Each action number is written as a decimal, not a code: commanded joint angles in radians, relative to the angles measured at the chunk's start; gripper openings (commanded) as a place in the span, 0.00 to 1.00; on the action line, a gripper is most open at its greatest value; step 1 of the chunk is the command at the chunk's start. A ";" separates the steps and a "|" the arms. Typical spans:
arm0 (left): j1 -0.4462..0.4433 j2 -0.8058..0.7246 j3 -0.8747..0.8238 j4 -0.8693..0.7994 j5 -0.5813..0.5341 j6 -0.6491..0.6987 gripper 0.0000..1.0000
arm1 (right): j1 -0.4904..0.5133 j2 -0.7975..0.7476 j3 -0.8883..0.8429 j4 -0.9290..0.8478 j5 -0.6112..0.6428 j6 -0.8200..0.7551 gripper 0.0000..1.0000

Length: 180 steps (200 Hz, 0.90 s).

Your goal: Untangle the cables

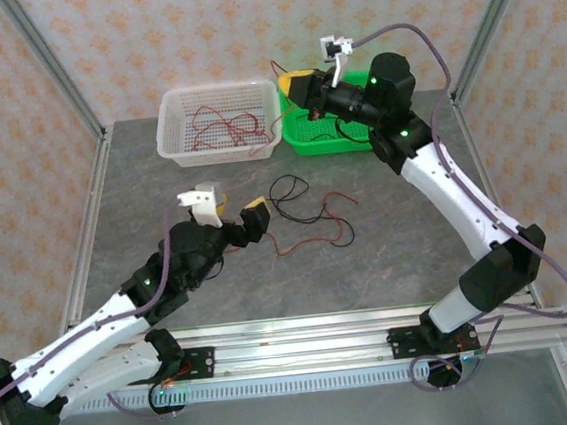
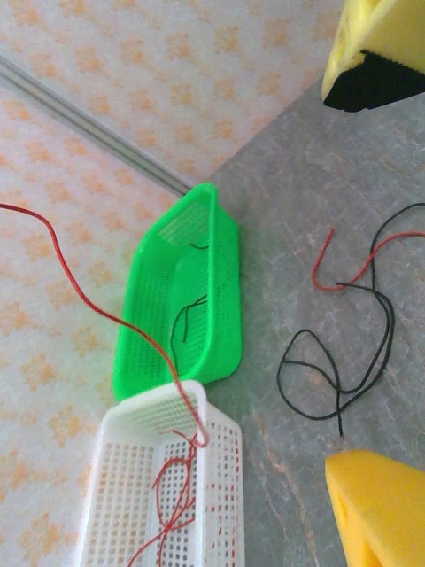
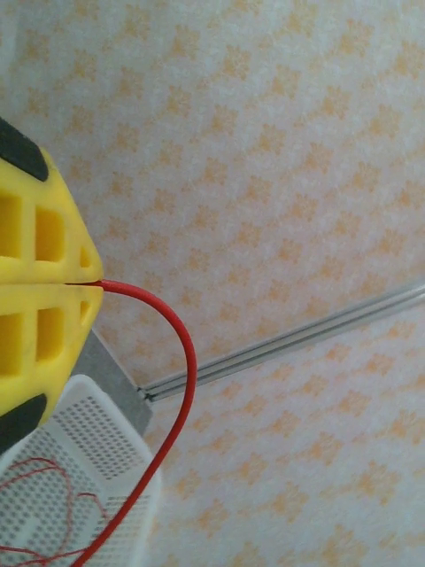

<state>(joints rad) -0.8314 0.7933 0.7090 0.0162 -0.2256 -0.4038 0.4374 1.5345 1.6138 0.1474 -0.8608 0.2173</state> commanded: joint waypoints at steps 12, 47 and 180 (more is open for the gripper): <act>0.004 -0.101 -0.039 -0.028 -0.053 -0.060 0.99 | -0.004 0.084 0.103 0.157 -0.091 -0.100 0.00; 0.009 -0.115 0.000 -0.114 -0.080 -0.080 0.99 | -0.001 0.215 0.230 0.180 -0.092 -0.131 0.00; 0.009 -0.108 0.040 -0.157 -0.056 -0.151 0.99 | 0.000 0.939 0.937 -0.008 0.100 -0.094 0.00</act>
<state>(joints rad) -0.8288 0.6853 0.7258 -0.1200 -0.2775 -0.5285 0.4374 2.4645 2.5610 0.1196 -0.8139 0.0967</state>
